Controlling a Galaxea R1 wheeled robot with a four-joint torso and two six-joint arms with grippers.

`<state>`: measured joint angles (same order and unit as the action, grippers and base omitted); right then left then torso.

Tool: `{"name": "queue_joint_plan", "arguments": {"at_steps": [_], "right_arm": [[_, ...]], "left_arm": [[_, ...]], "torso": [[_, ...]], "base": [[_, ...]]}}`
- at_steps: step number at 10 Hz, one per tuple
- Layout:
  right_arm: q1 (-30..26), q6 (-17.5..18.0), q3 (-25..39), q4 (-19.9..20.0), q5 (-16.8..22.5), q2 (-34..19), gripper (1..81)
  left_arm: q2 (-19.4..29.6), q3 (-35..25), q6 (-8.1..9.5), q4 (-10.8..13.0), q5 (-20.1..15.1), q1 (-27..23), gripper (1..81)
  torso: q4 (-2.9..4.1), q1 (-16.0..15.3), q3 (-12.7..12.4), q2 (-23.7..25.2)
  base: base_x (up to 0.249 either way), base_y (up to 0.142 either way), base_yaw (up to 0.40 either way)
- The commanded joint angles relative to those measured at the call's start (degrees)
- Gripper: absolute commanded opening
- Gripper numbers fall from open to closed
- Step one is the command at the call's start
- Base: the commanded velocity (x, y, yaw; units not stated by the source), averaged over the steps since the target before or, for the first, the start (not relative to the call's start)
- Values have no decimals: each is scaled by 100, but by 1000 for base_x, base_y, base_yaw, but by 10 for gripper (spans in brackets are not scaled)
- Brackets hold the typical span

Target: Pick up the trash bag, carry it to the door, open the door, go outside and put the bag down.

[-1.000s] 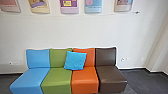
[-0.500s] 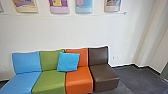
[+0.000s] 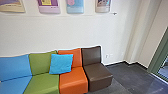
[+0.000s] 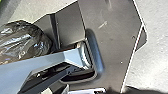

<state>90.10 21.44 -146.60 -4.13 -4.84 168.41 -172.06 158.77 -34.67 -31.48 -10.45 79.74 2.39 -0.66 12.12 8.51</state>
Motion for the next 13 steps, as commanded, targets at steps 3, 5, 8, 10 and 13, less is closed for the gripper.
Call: {"name": "queue_joint_plan", "arguments": {"at_steps": [3,5,8,10,13], "right_arm": [[-198,-26,11,-61,308,55,811],[-189,-26,10,-53,308,55,811],[-189,-18,1,-61,308,55,811],[-189,-26,1,-61,308,63,811],[-189,-26,1,-61,308,72,811]], "left_arm": [[22,23,-49,36,-432,-331,10],[22,23,-49,36,-432,-331,10],[22,23,-49,36,-431,-331,10],[22,23,-40,80,-423,-331,10],[13,23,-40,80,-423,-331,10]], "torso": [[0,0,0,0],[0,0,0,0],[0,0,0,0],[0,0,0,0],[0,0,0,0]], "base": [[0,0,-228],[0,0,-228],[0,0,-228],[0,0,-228],[0,0,-235]]}}
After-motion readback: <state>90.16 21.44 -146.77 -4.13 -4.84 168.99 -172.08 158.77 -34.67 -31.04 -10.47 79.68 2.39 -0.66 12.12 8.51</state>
